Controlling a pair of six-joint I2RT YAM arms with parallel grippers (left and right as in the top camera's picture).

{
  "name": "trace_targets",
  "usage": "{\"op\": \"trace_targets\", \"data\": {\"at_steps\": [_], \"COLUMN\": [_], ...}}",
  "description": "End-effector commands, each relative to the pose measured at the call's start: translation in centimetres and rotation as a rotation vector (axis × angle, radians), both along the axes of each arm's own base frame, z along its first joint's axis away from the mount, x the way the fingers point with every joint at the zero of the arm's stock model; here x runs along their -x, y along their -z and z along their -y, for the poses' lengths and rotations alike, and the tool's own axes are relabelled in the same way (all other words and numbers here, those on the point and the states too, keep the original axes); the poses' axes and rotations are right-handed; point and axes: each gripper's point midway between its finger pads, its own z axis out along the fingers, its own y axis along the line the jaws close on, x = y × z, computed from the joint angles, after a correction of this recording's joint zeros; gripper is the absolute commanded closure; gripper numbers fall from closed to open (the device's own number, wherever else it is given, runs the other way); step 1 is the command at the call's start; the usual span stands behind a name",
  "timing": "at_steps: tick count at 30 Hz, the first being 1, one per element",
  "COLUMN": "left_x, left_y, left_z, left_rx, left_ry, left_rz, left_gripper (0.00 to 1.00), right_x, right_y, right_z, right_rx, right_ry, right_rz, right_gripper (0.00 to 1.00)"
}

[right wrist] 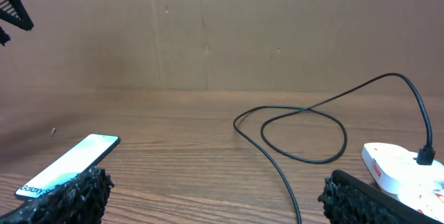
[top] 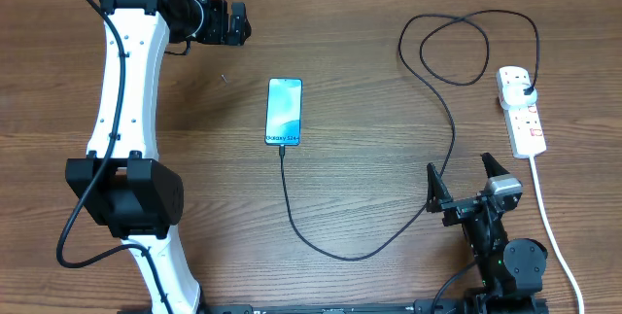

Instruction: Plug charger to phone and switch on socket

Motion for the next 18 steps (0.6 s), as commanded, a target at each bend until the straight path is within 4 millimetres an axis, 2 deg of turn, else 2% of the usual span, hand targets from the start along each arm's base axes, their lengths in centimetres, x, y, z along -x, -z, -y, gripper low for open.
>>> {"op": "trace_targets", "data": {"at_steps": [1,3,7,11,16,18], "left_x": [0.4,1.2,4.0,5.8,8.0,10.0], "left_y": [-1.0,-1.9,-4.1,-4.9,-3.7,-2.4], "left_z": [0.3,0.3,-0.6,-1.2,-1.5,-1.7], "left_rx": [0.000,0.000,-0.043,-0.070,-0.074,-0.084], "left_ry": [0.002,0.003,-0.014,-0.031,-0.037,-0.040], "left_rz": [0.017,0.023,0.032,0.074,0.118,0.087], "left_gripper": [0.00,0.00,0.00,0.00,0.00,0.00], "right_x": [0.0,0.0,0.0,0.0,0.0,0.0], "right_y": [0.2,0.2,0.2,0.2,0.2,0.2], "right_z": [0.0,0.0,0.0,0.0,0.0,0.0], "right_rx": [0.004,0.004,0.004,0.004,0.004,0.004], "right_ry": [0.004,0.004,0.004,0.004,0.004,0.004], "right_rz": [0.004,0.004,0.004,0.004,0.004,0.004], "right_gripper": [0.00,0.00,0.00,0.00,0.00,0.00]}}
